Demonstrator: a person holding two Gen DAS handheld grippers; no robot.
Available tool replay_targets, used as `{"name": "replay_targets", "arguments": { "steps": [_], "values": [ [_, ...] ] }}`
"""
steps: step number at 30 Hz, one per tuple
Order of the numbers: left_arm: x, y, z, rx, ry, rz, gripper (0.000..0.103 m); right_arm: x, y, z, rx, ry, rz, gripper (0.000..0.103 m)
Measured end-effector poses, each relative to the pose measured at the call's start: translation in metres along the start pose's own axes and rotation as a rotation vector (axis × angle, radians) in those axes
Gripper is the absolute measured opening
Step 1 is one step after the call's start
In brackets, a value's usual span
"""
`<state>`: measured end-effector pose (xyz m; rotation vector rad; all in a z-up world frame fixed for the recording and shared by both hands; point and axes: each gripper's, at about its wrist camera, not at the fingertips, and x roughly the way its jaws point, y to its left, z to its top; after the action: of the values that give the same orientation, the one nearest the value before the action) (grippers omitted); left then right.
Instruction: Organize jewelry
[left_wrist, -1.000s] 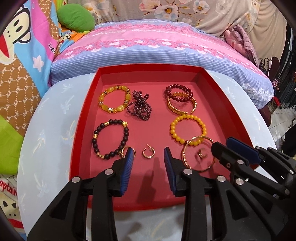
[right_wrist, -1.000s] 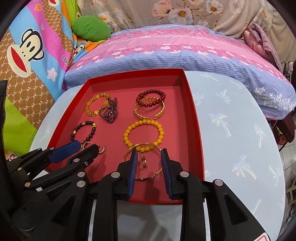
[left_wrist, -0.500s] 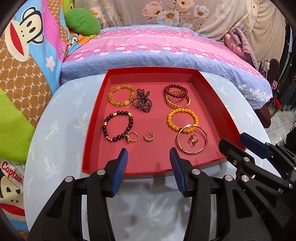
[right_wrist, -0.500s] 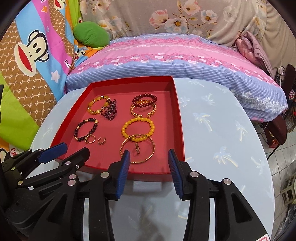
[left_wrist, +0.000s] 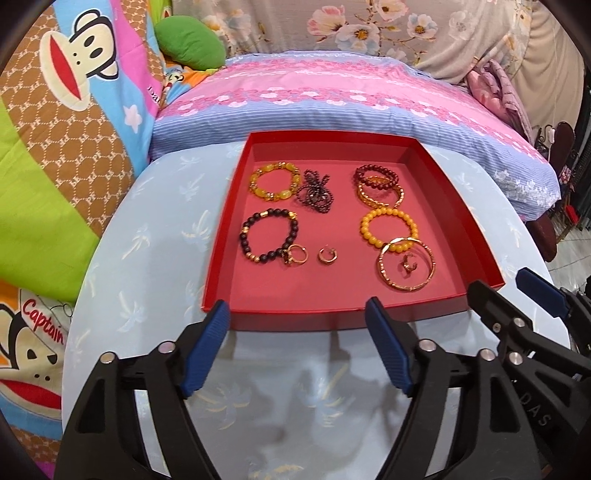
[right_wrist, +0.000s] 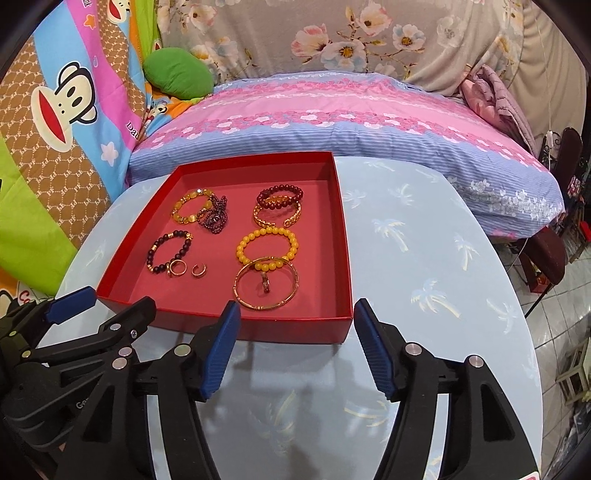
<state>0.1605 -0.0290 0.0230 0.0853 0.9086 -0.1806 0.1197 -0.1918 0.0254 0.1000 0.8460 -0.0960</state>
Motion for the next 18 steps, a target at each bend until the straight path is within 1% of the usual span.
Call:
{"name": "replay_targets", "arguments": {
  "steps": [5,10,14,18],
  "values": [
    [-0.0020,0.0039,-0.0033,-0.015,-0.010,0.025,0.085,-0.0030,-0.0021,-0.0024,0.000,-0.011,-0.010,0.069],
    [-0.0027,0.0084,-0.0059,-0.029,-0.012,0.035,0.087,-0.0033,-0.0072,-0.0054,0.025,-0.006,0.009,0.083],
    [-0.0033,0.0087,-0.0083,-0.023,-0.012,0.042,0.087,-0.0011,-0.0080,-0.0078,0.035,0.011,0.015,0.084],
    [-0.0036,0.0090,-0.0107,-0.025,-0.011,0.044,0.087,-0.0026,-0.0058,-0.0098,0.019,-0.002,-0.005,0.086]
  ]
}}
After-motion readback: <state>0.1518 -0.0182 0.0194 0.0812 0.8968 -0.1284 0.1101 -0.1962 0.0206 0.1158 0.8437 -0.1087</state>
